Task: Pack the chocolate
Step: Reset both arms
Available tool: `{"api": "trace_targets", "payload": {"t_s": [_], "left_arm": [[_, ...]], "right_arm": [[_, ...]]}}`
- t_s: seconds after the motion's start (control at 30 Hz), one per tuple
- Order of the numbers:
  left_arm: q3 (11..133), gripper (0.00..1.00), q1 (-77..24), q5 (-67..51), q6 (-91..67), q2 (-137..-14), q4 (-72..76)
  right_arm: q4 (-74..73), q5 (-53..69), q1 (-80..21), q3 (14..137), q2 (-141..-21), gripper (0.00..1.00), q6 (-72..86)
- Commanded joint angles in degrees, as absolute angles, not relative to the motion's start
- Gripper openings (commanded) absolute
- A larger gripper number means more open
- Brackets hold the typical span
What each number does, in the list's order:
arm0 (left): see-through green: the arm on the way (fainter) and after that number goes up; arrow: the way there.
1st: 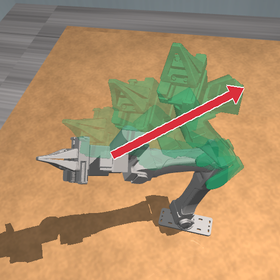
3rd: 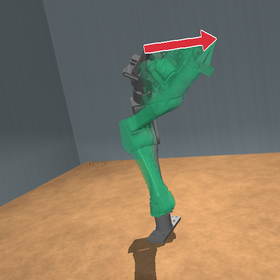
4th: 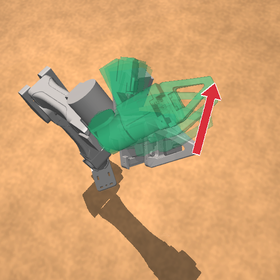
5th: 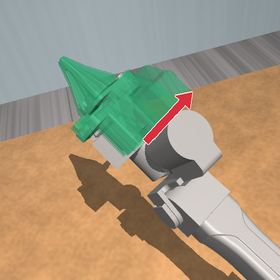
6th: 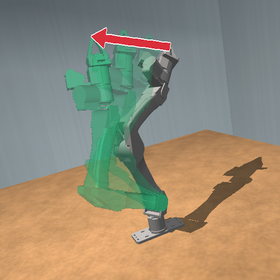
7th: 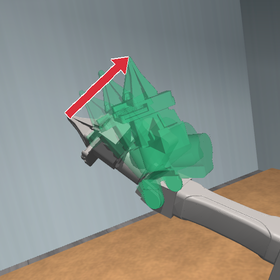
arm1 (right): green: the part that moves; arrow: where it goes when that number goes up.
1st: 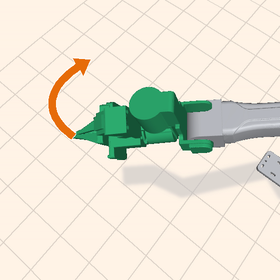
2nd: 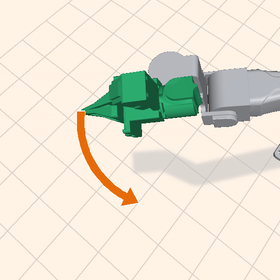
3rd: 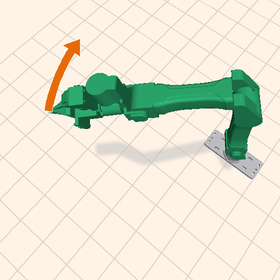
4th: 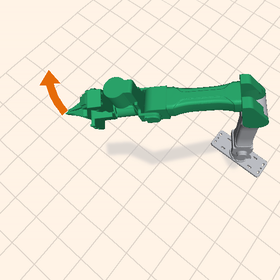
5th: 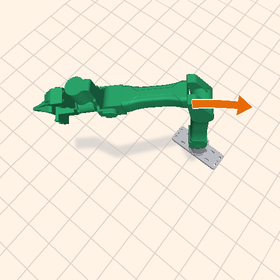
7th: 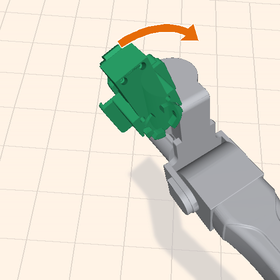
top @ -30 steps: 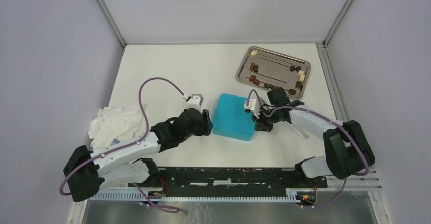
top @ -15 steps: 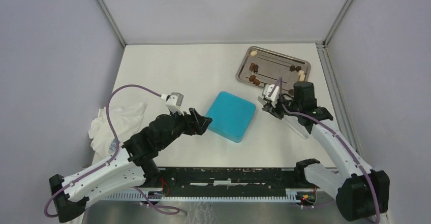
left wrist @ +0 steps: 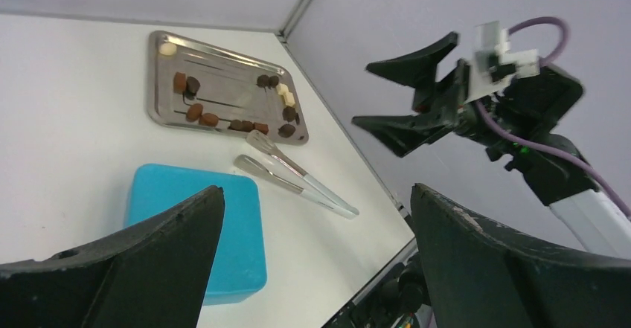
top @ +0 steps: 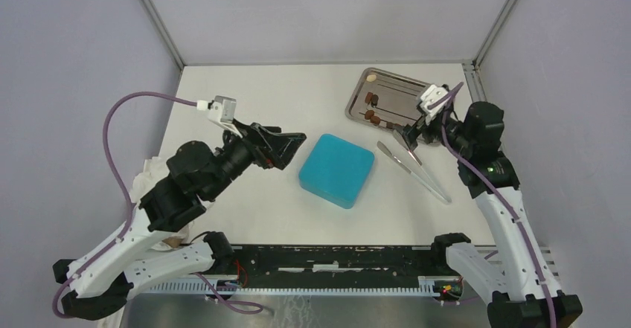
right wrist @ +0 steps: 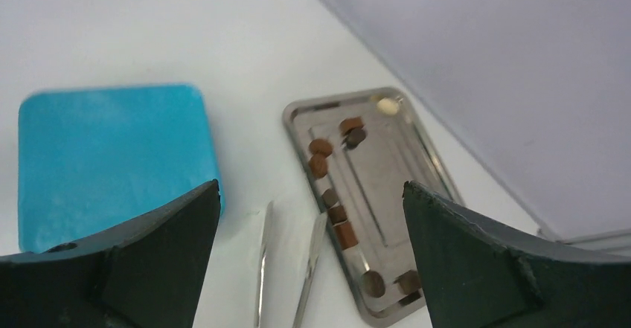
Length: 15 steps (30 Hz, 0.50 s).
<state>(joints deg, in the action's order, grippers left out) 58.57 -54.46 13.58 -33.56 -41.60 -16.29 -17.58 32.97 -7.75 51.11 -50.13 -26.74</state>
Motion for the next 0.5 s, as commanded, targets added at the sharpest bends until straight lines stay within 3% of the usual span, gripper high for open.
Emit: {"api": "trace_targets", "payload": {"t_s": [0.0,0.17,0.47], "left_arm": [[64.01,1.00,-54.59,18.60,-28.00,-43.84,-26.17],[66.31,1.00,-54.57,18.53,-27.95,-43.63,-27.20],[66.59,1.00,-54.54,19.37,-27.09,-40.37,-27.57]], "right_arm": [[-17.85,26.56,-7.46,63.53,-48.11,0.98,-16.90],[-24.67,29.29,-7.40,72.39,-47.54,0.98,-15.34],[-24.76,27.43,-7.39,73.84,-46.40,0.98,-2.10]]}}
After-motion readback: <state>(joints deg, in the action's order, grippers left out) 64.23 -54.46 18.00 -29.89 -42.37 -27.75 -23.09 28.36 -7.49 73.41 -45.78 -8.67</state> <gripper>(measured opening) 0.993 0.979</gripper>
